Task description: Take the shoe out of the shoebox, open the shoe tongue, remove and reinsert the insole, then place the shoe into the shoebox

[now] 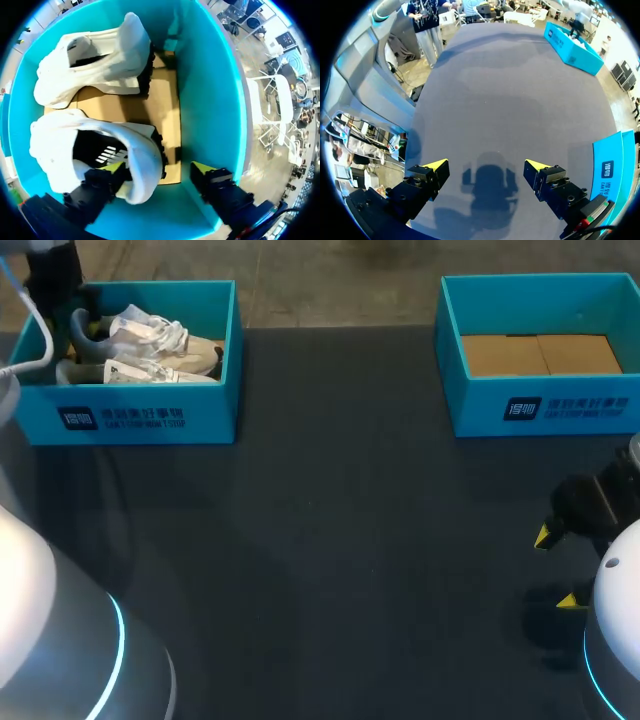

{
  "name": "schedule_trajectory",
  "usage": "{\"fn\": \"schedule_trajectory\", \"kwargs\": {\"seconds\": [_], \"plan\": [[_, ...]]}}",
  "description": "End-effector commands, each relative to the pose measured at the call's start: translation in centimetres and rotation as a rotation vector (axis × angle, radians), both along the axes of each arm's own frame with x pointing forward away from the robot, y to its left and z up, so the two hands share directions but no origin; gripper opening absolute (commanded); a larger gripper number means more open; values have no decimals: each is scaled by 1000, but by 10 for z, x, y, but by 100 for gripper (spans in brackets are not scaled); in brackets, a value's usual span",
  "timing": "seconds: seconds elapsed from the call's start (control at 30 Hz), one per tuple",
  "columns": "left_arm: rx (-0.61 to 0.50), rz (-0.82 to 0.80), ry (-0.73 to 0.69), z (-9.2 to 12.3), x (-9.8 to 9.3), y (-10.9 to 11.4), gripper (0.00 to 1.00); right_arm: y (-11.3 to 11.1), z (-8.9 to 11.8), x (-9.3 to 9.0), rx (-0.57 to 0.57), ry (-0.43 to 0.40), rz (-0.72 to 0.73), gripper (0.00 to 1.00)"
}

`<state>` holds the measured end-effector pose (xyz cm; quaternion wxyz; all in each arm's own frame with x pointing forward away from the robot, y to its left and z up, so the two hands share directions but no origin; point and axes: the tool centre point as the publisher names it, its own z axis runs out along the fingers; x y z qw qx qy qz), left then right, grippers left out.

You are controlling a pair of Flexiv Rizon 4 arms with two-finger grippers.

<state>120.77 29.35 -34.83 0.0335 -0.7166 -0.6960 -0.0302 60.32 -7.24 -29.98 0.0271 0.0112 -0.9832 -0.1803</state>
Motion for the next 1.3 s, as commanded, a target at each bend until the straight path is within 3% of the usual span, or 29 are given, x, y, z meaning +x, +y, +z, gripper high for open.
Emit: {"fn": "schedule_trajectory", "kwargs": {"seconds": [0.03,0.43,0.83,1.3], "plan": [[-14,-2,-34,17,-17,3,100,0,-1,-2,-2,-3,-1,100],[-104,4,-98,72,-34,-11,100,0,-1,-2,-2,-3,-1,100],[-87,1,-104,104,-62,-22,100,0,-1,-2,-2,-3,-1,100],[-102,-9,-76,120,-135,-24,100,0,-1,-2,-2,-3,-1,100]]}}
